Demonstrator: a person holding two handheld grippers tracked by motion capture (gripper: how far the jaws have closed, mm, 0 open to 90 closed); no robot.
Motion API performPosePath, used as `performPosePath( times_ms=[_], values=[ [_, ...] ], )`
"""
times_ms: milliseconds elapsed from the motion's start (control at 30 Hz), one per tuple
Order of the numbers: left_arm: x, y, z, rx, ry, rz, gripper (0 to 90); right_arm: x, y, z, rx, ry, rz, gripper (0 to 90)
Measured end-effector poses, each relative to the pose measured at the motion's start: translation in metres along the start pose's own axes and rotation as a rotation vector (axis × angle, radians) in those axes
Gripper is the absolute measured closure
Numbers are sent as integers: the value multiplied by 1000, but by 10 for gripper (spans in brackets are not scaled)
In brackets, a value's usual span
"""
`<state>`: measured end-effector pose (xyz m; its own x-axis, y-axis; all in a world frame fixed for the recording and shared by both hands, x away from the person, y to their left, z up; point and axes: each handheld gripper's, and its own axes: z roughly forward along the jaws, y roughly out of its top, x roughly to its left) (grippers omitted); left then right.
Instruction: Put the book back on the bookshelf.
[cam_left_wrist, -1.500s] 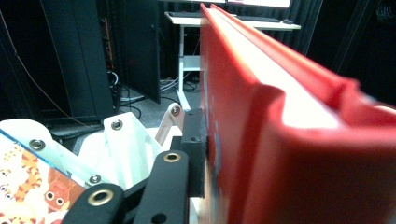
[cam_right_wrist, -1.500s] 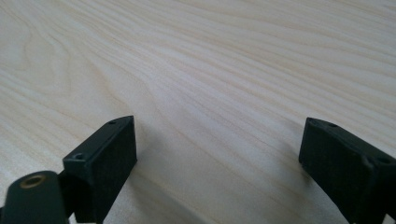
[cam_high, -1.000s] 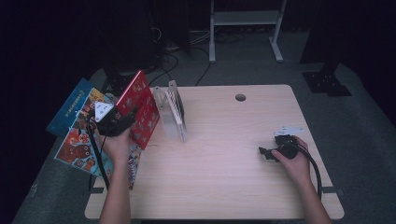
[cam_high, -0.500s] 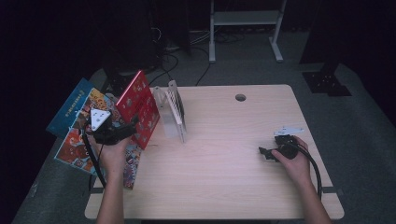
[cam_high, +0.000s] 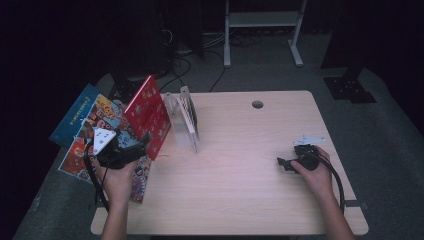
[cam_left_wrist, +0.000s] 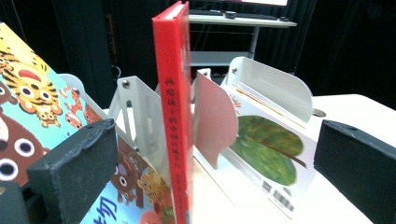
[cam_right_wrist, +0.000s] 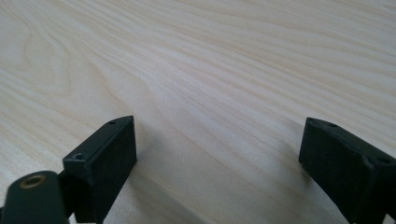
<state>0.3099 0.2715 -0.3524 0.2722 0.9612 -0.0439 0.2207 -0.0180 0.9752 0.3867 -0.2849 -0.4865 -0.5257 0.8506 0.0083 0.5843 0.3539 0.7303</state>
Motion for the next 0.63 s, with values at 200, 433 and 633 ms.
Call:
performPosePath(
  times_ms=[200, 433, 633],
  values=[
    [-7, -8, -11, 9, -28, 0, 0, 0, 0, 0, -1, 0, -1, 101],
    [-16, -16, -20, 14, -49, 2, 0, 0, 0, 0, 0, 0, -1, 101],
    [-19, -21, -22, 22, -60, 4, 0, 0, 0, 0, 0, 0, -1, 101]
  ],
)
